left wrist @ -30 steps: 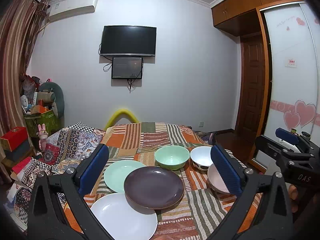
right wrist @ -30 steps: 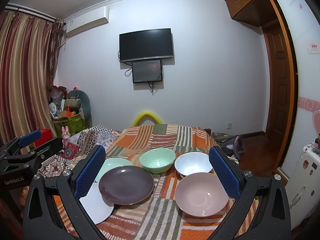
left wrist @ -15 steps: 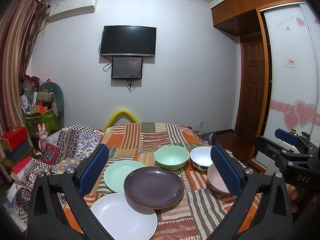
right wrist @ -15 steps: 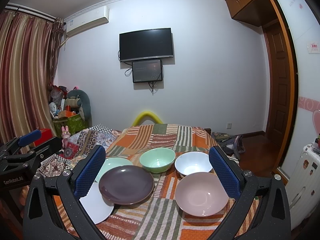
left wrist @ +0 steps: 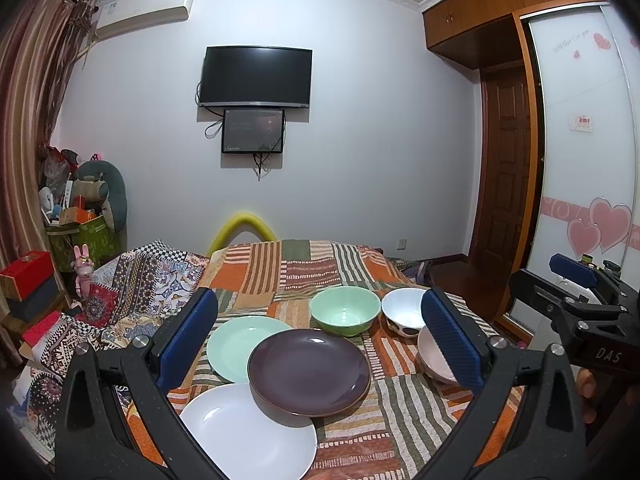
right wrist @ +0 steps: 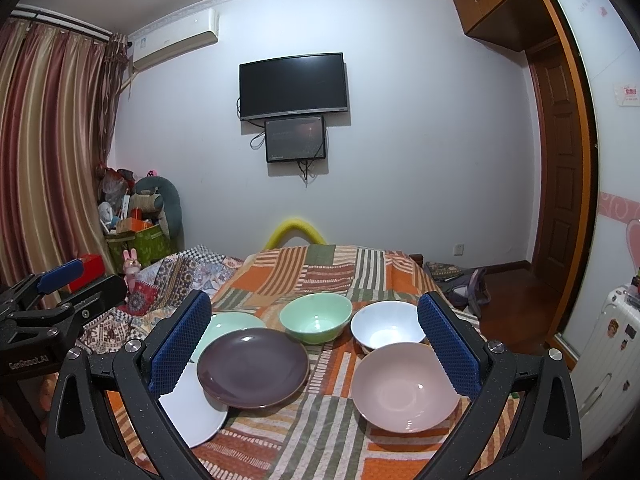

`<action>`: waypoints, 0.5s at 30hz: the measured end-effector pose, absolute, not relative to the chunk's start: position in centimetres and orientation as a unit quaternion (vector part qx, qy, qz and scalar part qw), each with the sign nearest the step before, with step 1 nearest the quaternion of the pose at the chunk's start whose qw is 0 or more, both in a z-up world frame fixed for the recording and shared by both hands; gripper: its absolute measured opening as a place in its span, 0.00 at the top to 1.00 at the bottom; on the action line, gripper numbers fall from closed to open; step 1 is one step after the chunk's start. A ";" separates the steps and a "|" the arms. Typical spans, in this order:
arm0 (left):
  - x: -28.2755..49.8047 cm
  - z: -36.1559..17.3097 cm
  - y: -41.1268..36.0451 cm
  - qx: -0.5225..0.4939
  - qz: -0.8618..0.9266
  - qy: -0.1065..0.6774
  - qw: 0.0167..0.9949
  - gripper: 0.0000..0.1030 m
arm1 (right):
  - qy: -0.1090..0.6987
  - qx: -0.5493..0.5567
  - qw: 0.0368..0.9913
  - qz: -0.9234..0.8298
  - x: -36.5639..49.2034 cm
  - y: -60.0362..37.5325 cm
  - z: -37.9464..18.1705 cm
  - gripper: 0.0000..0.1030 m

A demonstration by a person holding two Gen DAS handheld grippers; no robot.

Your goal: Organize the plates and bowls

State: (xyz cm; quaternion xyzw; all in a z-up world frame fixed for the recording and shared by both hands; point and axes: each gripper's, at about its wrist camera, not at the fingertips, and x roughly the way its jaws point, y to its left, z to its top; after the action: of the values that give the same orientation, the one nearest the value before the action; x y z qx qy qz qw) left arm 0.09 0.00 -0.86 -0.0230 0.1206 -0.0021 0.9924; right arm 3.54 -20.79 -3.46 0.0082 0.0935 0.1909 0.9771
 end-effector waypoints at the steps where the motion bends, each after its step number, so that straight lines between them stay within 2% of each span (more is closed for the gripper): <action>1: 0.3 -1.0 0.2 -0.024 -0.004 0.124 0.992 0.00 | 0.094 0.006 0.977 0.190 3.7 -20.6 -3.6 0.00; 9: 2.9 -2.8 2.1 -0.028 -0.008 0.160 0.987 0.00 | 0.105 -0.011 0.974 0.199 5.3 -18.9 -4.5 0.00; 11: 3.8 -3.4 2.9 -0.031 -0.010 0.173 0.984 0.04 | 0.109 -0.015 0.973 0.203 5.8 -18.3 -4.8 0.00; 13: 4.8 -4.0 3.6 -0.033 -0.011 0.188 0.981 0.13 | 0.116 -0.021 0.971 0.206 6.5 -17.6 -5.3 0.00; 15: 5.7 -4.8 4.2 -0.034 -0.010 0.202 0.979 0.15 | 0.124 -0.023 0.969 0.211 7.2 -17.1 -5.7 0.00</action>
State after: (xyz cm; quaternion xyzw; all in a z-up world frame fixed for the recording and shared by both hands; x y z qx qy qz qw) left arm 5.67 4.23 -4.76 -0.0340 0.2018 -0.0097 0.9788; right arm 7.16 -17.13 -5.69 -0.0235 0.1238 0.2113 0.9693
